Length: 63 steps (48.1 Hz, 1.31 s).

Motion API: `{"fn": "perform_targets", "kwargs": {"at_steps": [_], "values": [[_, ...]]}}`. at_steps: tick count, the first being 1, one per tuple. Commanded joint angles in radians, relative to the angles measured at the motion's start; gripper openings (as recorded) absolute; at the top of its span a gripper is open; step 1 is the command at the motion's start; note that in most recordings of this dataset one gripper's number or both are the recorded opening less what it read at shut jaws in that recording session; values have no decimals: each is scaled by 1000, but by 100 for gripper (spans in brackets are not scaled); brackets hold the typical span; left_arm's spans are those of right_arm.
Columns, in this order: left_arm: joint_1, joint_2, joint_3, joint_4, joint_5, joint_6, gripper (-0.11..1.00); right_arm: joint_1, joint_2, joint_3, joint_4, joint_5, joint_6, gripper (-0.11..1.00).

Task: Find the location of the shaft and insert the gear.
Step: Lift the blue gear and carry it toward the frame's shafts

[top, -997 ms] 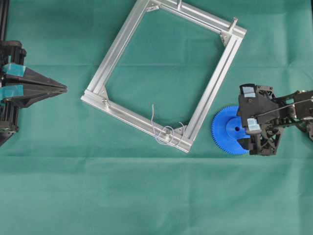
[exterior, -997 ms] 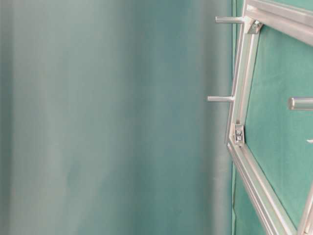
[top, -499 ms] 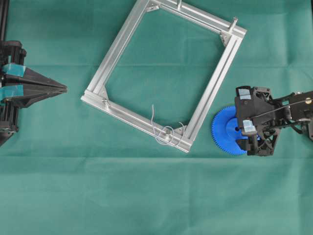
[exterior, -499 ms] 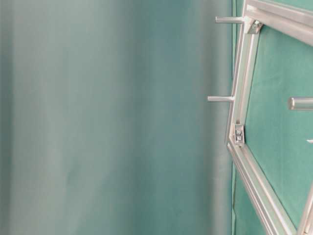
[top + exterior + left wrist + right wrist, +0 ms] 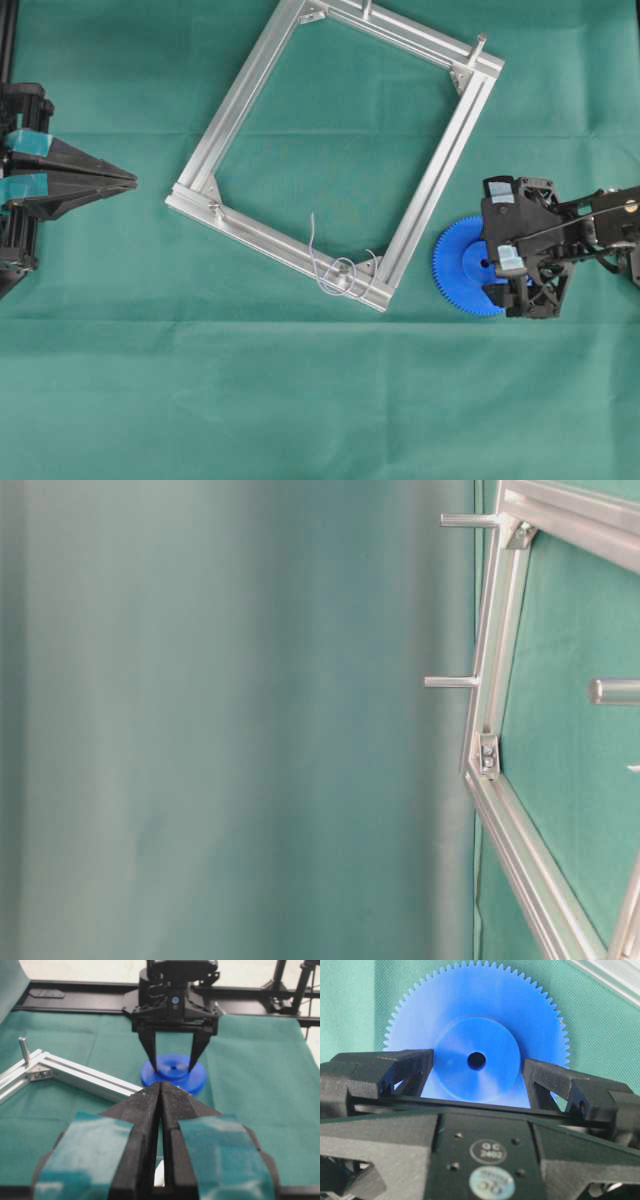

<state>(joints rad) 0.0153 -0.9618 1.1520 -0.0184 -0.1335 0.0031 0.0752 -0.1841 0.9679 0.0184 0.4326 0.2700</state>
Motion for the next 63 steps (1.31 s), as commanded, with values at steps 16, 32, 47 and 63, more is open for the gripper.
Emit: {"fn": "perform_targets", "kwargs": {"at_steps": [16,32,47,63], "values": [[3,6,-20,-2,-6,-2,1,0,-5,-3,-2,-9,2,81],[3,8,-20,-2,-6,-2,1,2,2,-6,0,-5,2,69],[3,6,-20,-2,-6,-2,1,2,0,-12,-2,-2,2,69],[3,6,-20,-2,-6,-2,1,2,-41,-97,-5,156,2,69]]}}
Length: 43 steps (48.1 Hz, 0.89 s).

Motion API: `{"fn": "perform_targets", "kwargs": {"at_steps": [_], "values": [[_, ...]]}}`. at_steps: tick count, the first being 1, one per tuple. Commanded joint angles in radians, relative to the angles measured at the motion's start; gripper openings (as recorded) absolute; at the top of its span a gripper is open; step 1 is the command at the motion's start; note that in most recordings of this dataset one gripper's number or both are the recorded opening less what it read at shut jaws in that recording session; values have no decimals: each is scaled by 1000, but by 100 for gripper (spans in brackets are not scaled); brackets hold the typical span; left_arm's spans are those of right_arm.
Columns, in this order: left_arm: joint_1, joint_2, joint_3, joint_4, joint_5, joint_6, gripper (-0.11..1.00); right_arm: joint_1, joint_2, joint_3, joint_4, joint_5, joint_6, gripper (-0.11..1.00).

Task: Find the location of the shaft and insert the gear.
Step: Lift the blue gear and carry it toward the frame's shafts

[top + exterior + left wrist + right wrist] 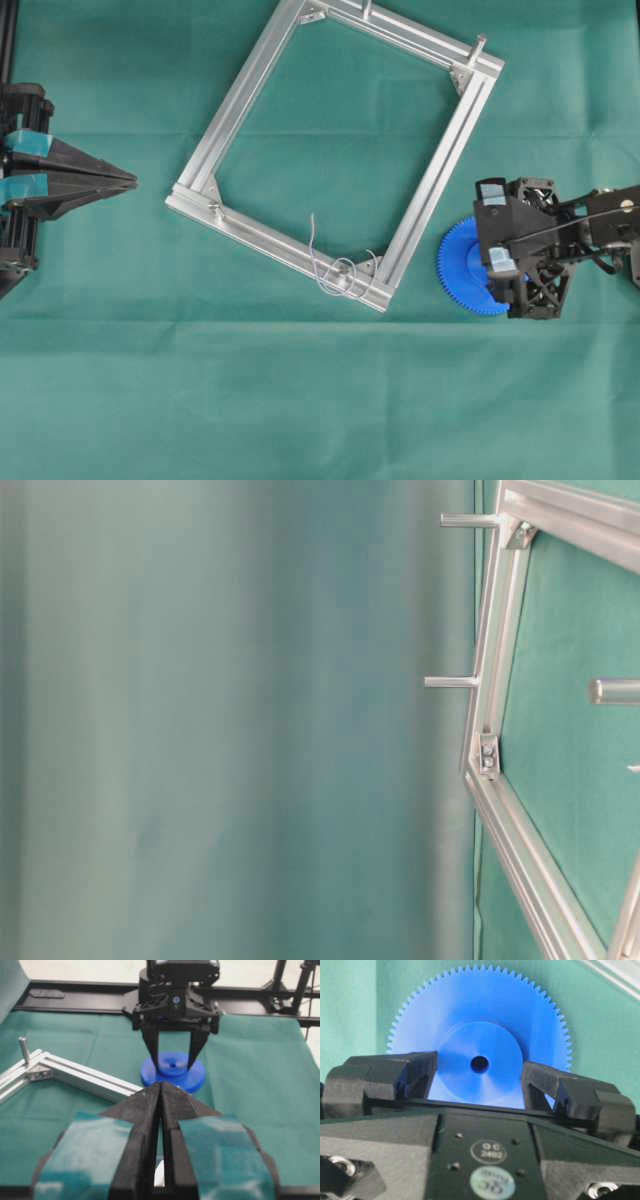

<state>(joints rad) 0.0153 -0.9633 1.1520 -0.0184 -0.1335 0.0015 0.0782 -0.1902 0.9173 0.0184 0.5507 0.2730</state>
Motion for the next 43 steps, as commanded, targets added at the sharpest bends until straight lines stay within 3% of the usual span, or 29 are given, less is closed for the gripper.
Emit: {"fn": "perform_targets", "kwargs": {"at_steps": [1,32,43], "values": [[3,8,-20,-2,-6,0,1,-2,-41,-51,-5,49,-2,69],[3,8,-20,-2,-6,2,1,-2,-238,-216,-83,333,-2,69],[3,9,-20,0,-6,0,1,-2,-239,-232,-91,357,-2,69]]}}
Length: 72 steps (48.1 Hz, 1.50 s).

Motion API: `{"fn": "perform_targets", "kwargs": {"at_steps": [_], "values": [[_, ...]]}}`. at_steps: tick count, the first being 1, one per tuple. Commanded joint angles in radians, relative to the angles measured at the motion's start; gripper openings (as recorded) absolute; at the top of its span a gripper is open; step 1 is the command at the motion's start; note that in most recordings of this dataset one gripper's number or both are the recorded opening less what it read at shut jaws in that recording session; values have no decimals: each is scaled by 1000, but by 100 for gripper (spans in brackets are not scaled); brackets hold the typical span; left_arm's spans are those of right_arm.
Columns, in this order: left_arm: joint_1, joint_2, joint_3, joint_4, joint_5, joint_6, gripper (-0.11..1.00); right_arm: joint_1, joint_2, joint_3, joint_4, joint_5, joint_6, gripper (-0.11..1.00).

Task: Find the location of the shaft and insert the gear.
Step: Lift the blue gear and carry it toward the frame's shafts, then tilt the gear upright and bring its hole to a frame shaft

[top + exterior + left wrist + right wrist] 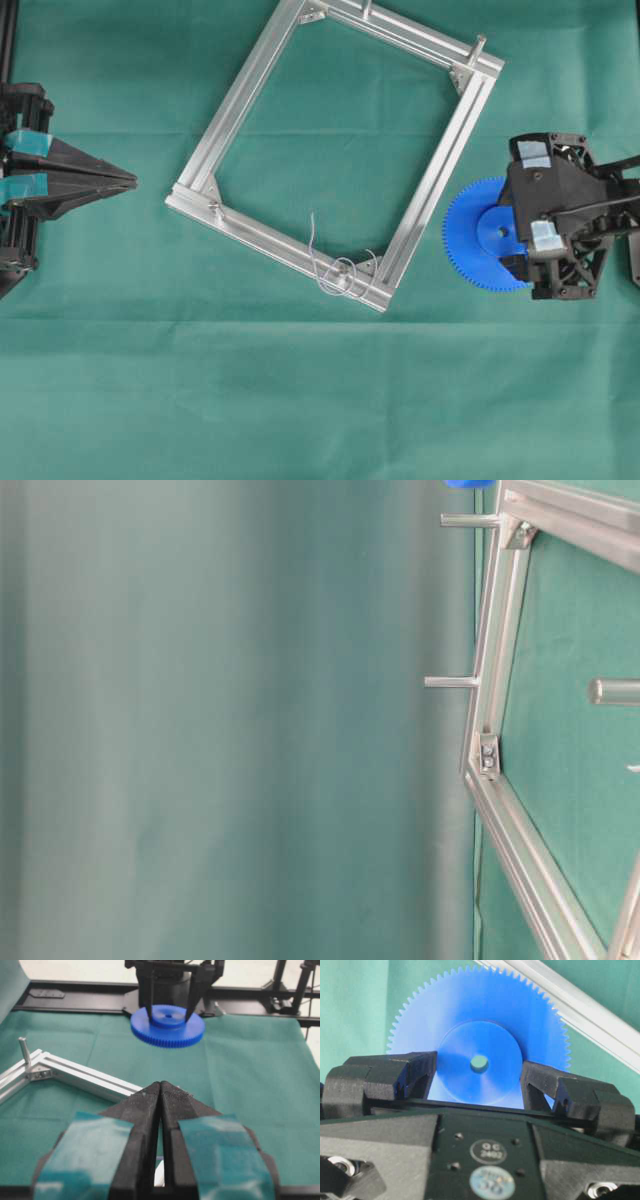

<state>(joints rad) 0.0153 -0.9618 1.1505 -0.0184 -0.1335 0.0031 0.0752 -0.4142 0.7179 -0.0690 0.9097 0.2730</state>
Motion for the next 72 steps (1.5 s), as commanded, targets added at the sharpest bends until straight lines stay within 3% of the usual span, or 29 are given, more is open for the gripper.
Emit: {"fn": "perform_targets", "kwargs": {"at_steps": [1,25,46,72], "values": [[3,9,-18,0,-6,-2,1,2,-17,-32,-3,-2,0,69],[3,11,-14,0,15,-6,1,64,78,-103,-2,-69,57,69],[3,12,-12,0,31,-6,1,92,261,-288,-3,-77,69,69],[3,12,-12,-2,37,-6,1,78,410,-477,-54,-55,69,69]]}}
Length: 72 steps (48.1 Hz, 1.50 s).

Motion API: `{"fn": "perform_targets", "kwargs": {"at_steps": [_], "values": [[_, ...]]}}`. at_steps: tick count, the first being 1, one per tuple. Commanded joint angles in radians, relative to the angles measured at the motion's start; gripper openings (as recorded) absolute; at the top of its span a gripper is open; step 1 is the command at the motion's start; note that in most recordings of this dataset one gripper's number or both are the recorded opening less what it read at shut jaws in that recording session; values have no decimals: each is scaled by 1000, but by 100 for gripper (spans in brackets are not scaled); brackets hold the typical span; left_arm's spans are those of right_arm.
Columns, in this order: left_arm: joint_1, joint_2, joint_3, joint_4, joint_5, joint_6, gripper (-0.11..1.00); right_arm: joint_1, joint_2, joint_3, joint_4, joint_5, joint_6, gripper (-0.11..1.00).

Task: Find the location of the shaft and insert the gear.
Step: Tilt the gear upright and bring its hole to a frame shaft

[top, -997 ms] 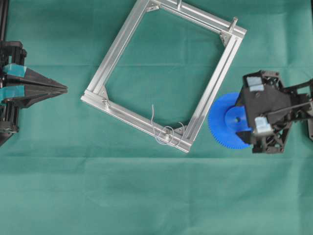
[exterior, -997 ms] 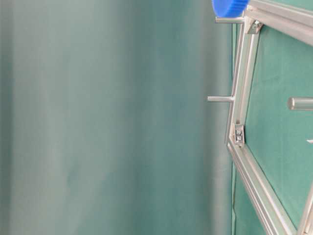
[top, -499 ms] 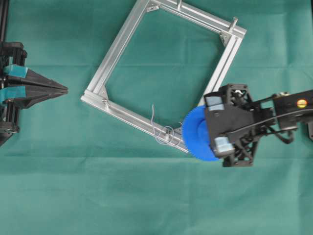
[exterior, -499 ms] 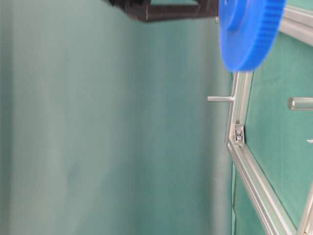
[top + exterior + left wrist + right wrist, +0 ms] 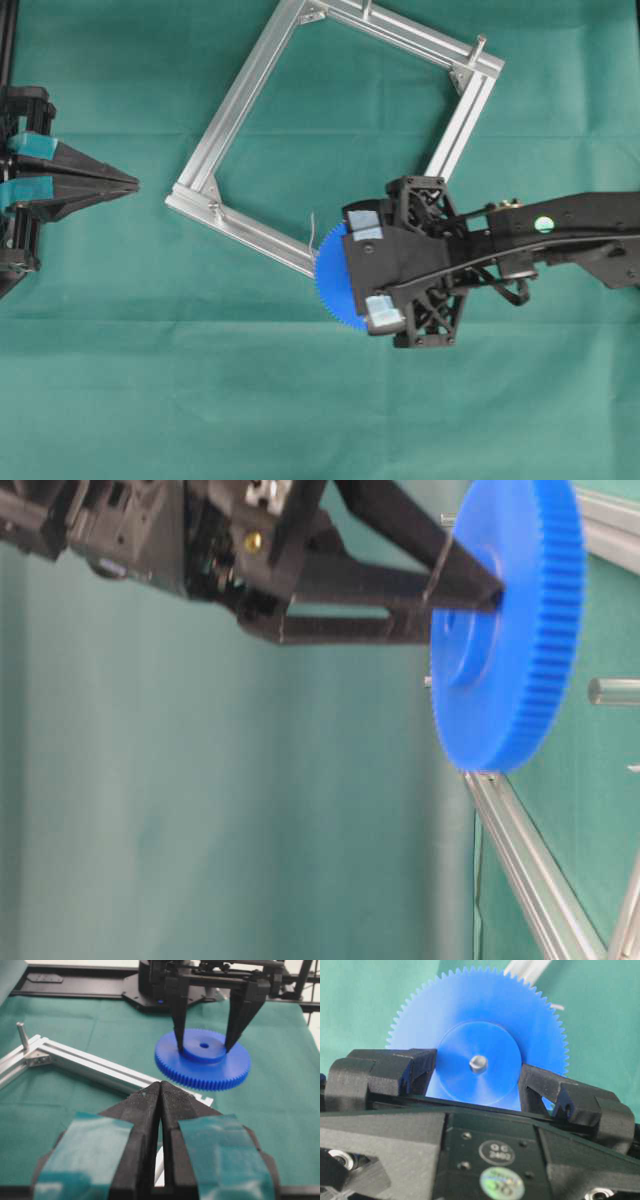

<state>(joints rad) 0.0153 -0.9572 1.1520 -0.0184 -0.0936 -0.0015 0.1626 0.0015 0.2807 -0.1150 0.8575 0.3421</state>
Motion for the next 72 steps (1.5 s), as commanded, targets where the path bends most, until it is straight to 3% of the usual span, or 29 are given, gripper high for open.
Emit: {"fn": "perform_targets", "kwargs": {"at_steps": [1,41,72], "values": [[3,8,-12,-2,-2,-2,1,-12,-3,-43,-8,-3,0,69],[3,6,-12,0,21,-2,1,-41,107,-48,-11,-40,0,69],[3,6,-12,-2,21,0,1,38,112,-52,23,-123,6,69]]}}
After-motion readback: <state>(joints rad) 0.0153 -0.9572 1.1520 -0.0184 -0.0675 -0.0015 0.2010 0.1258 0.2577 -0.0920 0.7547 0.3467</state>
